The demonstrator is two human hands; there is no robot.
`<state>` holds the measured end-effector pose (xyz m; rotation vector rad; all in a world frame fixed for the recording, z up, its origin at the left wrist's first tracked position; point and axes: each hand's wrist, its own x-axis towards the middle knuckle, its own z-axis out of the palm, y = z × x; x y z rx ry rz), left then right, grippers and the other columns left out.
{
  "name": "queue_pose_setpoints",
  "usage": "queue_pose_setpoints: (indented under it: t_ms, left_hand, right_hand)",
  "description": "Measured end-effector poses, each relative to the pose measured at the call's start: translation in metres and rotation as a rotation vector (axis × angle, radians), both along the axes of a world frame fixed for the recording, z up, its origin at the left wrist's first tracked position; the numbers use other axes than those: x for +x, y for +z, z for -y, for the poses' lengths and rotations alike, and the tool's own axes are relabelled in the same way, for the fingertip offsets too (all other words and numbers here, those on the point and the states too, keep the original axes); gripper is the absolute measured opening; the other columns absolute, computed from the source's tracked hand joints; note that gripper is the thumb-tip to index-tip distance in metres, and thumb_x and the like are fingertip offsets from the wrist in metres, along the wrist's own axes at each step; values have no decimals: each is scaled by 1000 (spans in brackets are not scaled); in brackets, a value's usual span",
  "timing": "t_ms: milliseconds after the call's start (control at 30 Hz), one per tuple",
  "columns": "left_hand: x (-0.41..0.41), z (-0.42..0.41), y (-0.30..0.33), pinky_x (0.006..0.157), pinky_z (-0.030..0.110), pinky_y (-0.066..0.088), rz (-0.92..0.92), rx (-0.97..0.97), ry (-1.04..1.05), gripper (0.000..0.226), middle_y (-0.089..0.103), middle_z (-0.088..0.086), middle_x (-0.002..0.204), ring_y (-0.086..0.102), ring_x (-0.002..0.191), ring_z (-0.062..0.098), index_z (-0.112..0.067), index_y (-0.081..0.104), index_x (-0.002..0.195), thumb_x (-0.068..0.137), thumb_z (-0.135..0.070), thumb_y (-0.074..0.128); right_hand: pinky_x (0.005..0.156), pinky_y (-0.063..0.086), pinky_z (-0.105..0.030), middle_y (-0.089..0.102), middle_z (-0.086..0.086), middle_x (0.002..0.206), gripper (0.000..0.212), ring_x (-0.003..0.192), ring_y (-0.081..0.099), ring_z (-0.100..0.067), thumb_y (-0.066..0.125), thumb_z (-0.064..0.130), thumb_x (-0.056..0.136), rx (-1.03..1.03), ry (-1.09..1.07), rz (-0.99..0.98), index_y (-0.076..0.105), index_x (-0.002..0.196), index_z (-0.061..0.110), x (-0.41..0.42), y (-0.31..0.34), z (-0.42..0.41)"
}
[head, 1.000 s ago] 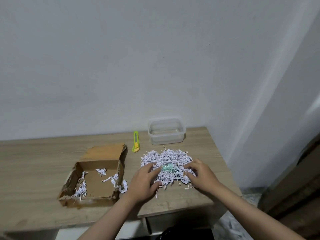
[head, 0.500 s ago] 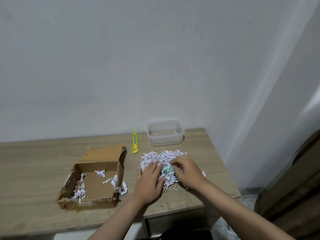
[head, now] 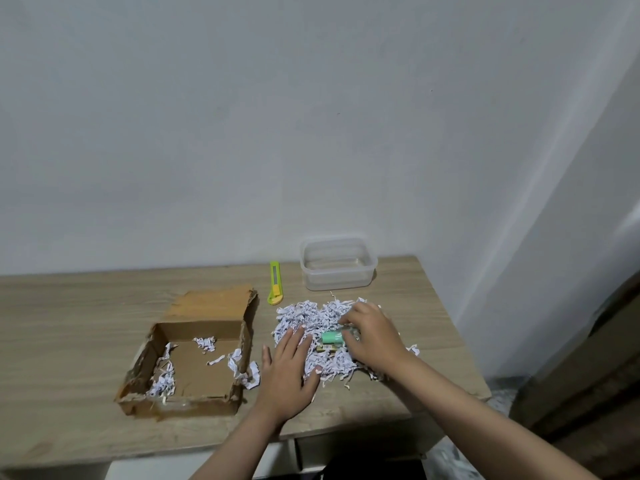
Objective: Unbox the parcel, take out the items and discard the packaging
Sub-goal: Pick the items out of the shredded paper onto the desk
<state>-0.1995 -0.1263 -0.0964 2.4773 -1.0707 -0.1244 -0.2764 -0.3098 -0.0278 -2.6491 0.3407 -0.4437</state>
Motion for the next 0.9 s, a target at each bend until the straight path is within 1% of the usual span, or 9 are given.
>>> queue_pose_setpoints:
  t_ms: [67, 133, 233, 367, 500, 567, 633, 767, 900]
  left_hand:
    - [0, 0, -1, 113, 54, 0, -7, -14, 9, 63, 9, -13, 157, -2, 145, 9, -32, 24, 145, 87, -52, 38]
    - [0, 0, -3, 113, 55, 0, -12, -27, 15, 64, 9, -13, 157, -1, 145, 9, -32, 25, 145, 86, -53, 37]
    - [1, -1, -5, 113, 55, -1, -18, -35, 20, 65, 10, -13, 157, -1, 145, 9, -32, 25, 144, 84, -55, 35]
    - [2, 0, -4, 113, 55, -2, -23, -38, 28, 66, 9, -14, 156, -2, 144, 8, -33, 24, 145, 83, -57, 32]
    - [2, 0, -4, 113, 54, -3, -32, -36, 34, 67, 9, -15, 156, -3, 144, 8, -34, 24, 144, 83, -58, 33]
    - [2, 0, -3, 113, 54, -4, -33, -33, 37, 65, 10, -14, 156, -2, 144, 8, -34, 24, 144, 84, -56, 36]
    - [2, 0, -3, 113, 54, -3, -32, -33, 40, 64, 11, -13, 156, -1, 144, 9, -34, 25, 144, 85, -54, 40]
    - [3, -1, -3, 113, 55, -3, -27, -17, 38, 65, 10, -13, 157, -1, 145, 10, -34, 24, 144, 84, -54, 38]
    - [2, -1, -2, 113, 56, -2, -28, 4, 37, 71, 8, -12, 157, -3, 145, 10, -34, 22, 145, 78, -57, 32]
  right_hand:
    - [88, 37, -34, 65, 1, 98, 18, 102, 52, -23, 58, 19, 82, -6, 50, -8, 69, 96, 18, 11, 5, -7]
    - [92, 36, -36, 68, 2, 99, 18, 104, 50, -22, 56, 18, 81, -48, 91, -135, 69, 95, 18, 22, 9, -14]
    - [92, 39, -40, 69, 0, 95, 17, 103, 49, -25, 58, 19, 78, -137, 105, -303, 67, 92, 16, 34, 10, -17]
    - [92, 38, -39, 70, 1, 92, 17, 100, 48, -23, 61, 20, 77, -164, 149, -347, 67, 93, 19, 37, 12, -16]
    - [93, 36, -37, 70, 2, 94, 22, 100, 49, -22, 58, 16, 77, -134, 173, -288, 67, 97, 20, 30, 14, -14]
    - [92, 35, -35, 70, 4, 97, 25, 101, 51, -21, 58, 17, 78, -86, 169, -233, 69, 99, 22, 24, 17, -13]
    - [89, 37, -32, 71, 3, 100, 26, 101, 55, -20, 61, 19, 78, -33, 165, -169, 70, 102, 23, 18, 23, -10]
    - [88, 49, -31, 72, 3, 105, 29, 99, 64, -17, 66, 17, 77, 124, 129, -72, 71, 105, 21, 10, 34, -3]
    - [93, 46, -26, 71, 7, 109, 29, 102, 62, -7, 73, 17, 77, 300, 64, 0, 71, 105, 24, 3, 46, -1]
